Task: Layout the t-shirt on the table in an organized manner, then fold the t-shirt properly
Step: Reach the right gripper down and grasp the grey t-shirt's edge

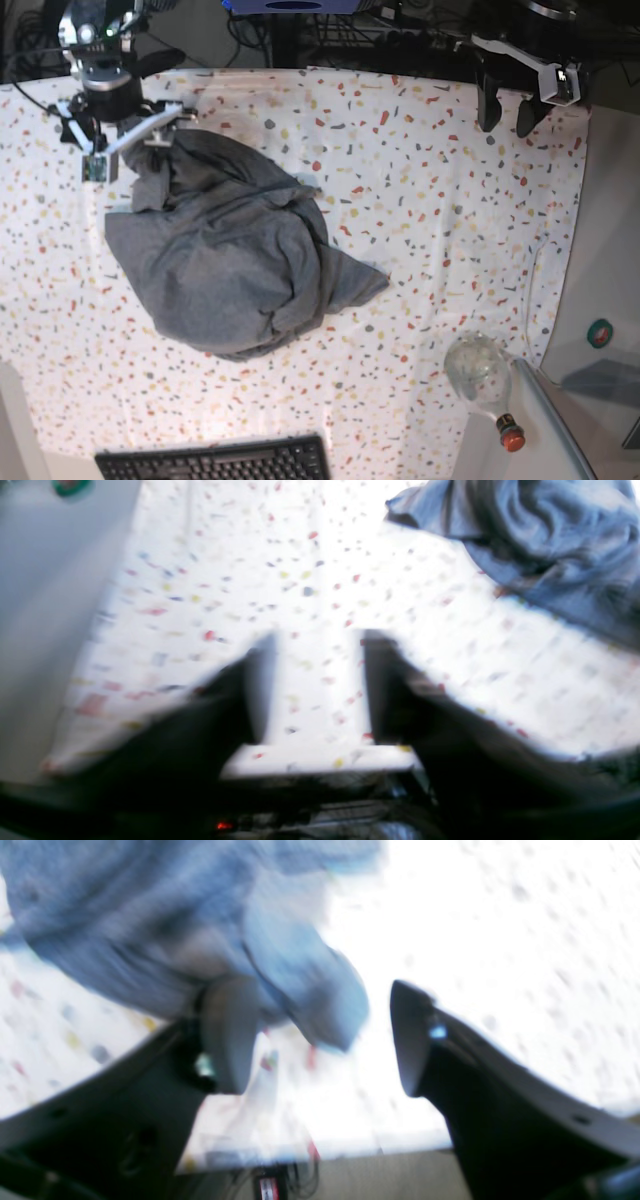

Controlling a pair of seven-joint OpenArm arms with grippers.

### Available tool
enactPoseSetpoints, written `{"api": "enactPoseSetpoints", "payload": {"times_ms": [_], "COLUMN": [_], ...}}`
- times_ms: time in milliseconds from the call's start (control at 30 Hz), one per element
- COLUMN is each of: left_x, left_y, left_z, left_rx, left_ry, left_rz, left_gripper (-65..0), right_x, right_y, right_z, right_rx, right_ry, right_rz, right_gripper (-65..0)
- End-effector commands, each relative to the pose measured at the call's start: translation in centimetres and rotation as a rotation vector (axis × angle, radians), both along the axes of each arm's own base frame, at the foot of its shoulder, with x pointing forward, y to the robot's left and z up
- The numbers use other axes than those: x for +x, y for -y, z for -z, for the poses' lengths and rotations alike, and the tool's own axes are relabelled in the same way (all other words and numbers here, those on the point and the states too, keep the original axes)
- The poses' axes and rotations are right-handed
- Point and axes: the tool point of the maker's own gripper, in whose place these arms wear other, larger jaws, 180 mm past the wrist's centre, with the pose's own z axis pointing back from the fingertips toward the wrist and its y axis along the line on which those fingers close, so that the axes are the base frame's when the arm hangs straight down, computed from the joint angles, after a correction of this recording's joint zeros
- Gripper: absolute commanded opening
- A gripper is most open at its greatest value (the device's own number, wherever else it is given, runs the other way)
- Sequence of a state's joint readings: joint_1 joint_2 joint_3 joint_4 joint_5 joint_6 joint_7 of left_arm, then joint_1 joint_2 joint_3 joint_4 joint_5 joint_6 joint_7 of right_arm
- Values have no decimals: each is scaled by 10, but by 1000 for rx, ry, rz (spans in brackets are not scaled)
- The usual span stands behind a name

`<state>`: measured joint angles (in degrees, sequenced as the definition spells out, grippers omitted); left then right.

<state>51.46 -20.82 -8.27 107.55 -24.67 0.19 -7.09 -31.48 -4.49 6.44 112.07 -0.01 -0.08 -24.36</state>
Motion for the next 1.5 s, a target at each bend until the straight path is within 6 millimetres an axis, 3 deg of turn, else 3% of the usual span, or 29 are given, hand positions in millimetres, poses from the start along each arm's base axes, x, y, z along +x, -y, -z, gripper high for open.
{"api": "enactPoseSetpoints", "payload": {"times_ms": [0,67,167,300,400,467,600,700,767,900,1100,1167,1200,1233,1300,1467], "left_x": [5,12,23,30,30,30,30,28,28,26,27,27,26,26,25,24], "left_y": [-2,-4,-4,-2,-5,-16,-40,-54,-56,-55,-49,-49,-49,-49,-49,-50], "left_z": [-6,-4,-2,0,-2,-4,-12,-17,-17,-4,5,5,6,6,7,9], "left_rx": [-25,-75,-111,-116,-113,-96,-67,-52,-50,-59,-80,-80,-80,-80,-79,-76], "left_ry": [20,4,-13,-20,-16,-11,20,39,39,-48,-113,-113,-116,-119,-122,-128], "left_rz": [-17,-45,-59,-58,-65,-90,-168,-215,-223,-220,-219,-219,-219,-219,-218,-220], "left_gripper": [-207,-191,-237,-295,-299,-299,-299,-299,-299,-299,-299,-299,-299,-299,-299,-299], "right_x": [21,49,88,131,149,153,152,149,146,144,134,133,133,133,138,142], "right_y": [5,19,53,81,101,111,107,102,101,74,61,61,62,63,67,82], "right_z": [-17,-25,-27,4,32,42,72,79,77,68,78,80,80,79,68,7], "right_rx": [-15,-24,-27,65,179,211,261,268,265,283,306,312,311,309,289,178], "right_ry": [77,131,136,6,-65,-91,-183,-209,-211,-219,-266,-271,-269,-268,-239,-151], "right_rz": [7,42,139,190,254,261,249,237,234,139,113,120,121,119,102,62], "right_gripper": [-242,-239,-231,-231,-234,-234,-233,-236,-237,-239,-243,-300,-365,-438,-650,-650]}}
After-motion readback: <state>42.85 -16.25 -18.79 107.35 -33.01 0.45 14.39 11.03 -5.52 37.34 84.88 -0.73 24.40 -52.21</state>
